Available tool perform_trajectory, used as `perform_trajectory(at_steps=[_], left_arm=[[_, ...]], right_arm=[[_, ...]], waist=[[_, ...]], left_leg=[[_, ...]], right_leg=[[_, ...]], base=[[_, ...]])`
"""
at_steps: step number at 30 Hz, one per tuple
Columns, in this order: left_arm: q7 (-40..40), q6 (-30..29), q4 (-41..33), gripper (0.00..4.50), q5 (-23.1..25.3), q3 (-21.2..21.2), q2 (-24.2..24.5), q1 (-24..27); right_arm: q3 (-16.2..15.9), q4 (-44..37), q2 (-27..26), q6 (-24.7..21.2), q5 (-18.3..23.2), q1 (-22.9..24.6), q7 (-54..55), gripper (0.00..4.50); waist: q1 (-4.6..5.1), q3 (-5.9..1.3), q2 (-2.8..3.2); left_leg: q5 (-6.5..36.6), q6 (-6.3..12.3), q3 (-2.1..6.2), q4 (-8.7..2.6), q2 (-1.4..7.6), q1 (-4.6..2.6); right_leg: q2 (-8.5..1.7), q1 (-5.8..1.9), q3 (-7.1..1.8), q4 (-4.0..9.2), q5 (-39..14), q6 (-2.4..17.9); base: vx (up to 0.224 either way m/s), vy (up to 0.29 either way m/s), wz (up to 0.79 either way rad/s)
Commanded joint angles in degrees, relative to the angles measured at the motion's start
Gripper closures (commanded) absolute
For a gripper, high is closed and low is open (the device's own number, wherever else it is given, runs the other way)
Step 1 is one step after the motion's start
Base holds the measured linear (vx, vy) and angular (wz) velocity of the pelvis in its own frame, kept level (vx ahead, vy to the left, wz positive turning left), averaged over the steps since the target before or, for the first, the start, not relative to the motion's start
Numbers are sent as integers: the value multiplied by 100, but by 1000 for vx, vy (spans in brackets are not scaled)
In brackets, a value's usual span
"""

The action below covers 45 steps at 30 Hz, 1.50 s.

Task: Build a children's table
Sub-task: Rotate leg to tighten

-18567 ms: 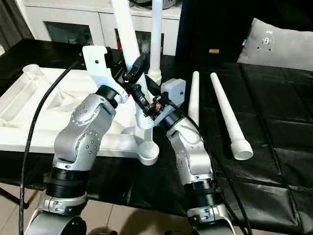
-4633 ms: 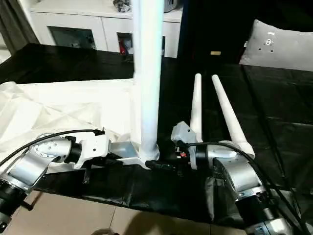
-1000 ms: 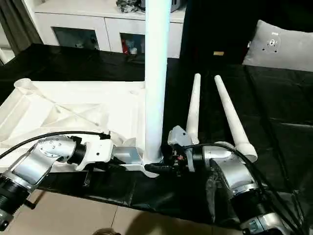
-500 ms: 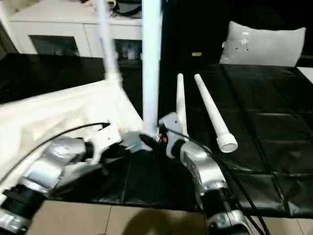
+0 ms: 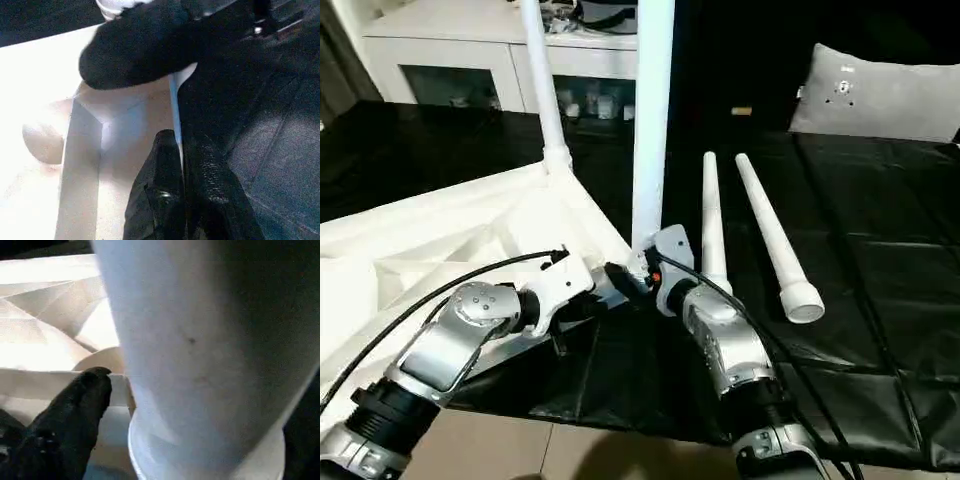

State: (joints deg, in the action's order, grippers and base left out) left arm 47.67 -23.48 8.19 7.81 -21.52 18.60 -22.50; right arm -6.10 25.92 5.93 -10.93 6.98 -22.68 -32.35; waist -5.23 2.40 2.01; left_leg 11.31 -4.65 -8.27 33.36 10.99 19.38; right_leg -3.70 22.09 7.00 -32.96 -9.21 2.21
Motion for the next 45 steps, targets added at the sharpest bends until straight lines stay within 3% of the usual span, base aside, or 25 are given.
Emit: perform_trajectory(at_steps=[1,4,10,14,17,19,22,24,27,29,37,39,45], left_arm=[[194,355,52,450,97,-95,155,-134],[418,630,242,450,89,-104,407,-203],[900,1095,402,450,24,-211,768,-245],[1634,1909,560,450,-229,-267,1079,-230],[2006,2216,600,450,-401,-274,1196,-217],[2134,2361,664,450,-367,-332,1295,-267],[2202,2472,731,450,-369,-363,1315,-325],[2428,2712,764,450,-496,-388,1302,-392],[2521,2752,750,450,-561,-385,1289,-396],[2631,2820,722,450,-632,-388,1273,-393],[2847,3000,815,450,-630,-451,1310,-367],[2863,3011,837,450,-630,-450,1311,-381],[2882,2999,895,450,-591,-436,1330,-407]], right_arm=[[-31,-214,132,116,147,141,-425,3],[-83,-539,520,94,217,273,-953,3],[-190,-734,1036,159,232,320,-1633,3],[-281,-804,1564,347,164,221,-2214,3],[-357,-850,1766,411,219,180,-2619,3],[-520,-1019,1965,306,351,234,-3209,3],[-629,-1067,2054,289,386,250,-3500,3],[-777,-1032,2055,254,433,216,-3708,37],[-792,-969,2017,299,417,187,-3715,40],[-812,-980,2003,181,474,167,-3813,75],[-836,-1053,1990,-14,576,197,-3912,129],[-846,-1077,1982,-38,591,216,-3924,161],[-843,-1133,1918,-101,618,268,-3963,177]], waist=[[9,-297,33],[5,-308,43],[18,-308,41],[-5,-324,-5],[-14,-343,-1],[-53,-357,5],[-97,-340,-42],[-137,-339,-65],[-159,-345,-56],[-176,-350,-53],[-197,-355,-37],[-201,-356,-35],[-204,-362,-38]], left_leg=[[1446,238,23,-415,185,31],[1407,287,32,-420,197,44],[1389,303,25,-407,194,49],[1179,410,3,-384,194,72],[1109,397,8,-378,210,78],[933,471,2,-357,240,98],[976,509,-20,-352,232,91],[952,495,-26,-353,228,89],[918,444,-24,-356,245,85],[911,437,-23,-354,250,79],[889,407,-25,-347,240,88],[918,384,-24,-348,239,86],[869,384,-23,-344,240,90]], right_leg=[[-499,-250,-333,532,-2576,376],[-474,-267,-331,493,-2304,424],[-483,-275,-334,487,-2312,510],[-480,-278,-342,456,-2080,597],[-489,-283,-342,428,-2008,659],[-476,-277,-356,373,-1679,750],[-485,-267,-354,373,-1767,773],[-495,-268,-354,391,-1946,713],[-501,-253,-361,384,-1939,710],[-498,-254,-366,376,-1868,723],[-484,-262,-360,371,-1833,696],[-491,-263,-357,376,-1883,681],[-488,-267,-355,362,-1815,696]], base=[[0,0,0],[0,0,0],[0,0,0],[0,0,0],[0,0,0],[0,0,0],[0,0,0],[0,0,0],[0,0,0],[0,0,0],[0,0,0],[0,0,0],[0,0,0]])
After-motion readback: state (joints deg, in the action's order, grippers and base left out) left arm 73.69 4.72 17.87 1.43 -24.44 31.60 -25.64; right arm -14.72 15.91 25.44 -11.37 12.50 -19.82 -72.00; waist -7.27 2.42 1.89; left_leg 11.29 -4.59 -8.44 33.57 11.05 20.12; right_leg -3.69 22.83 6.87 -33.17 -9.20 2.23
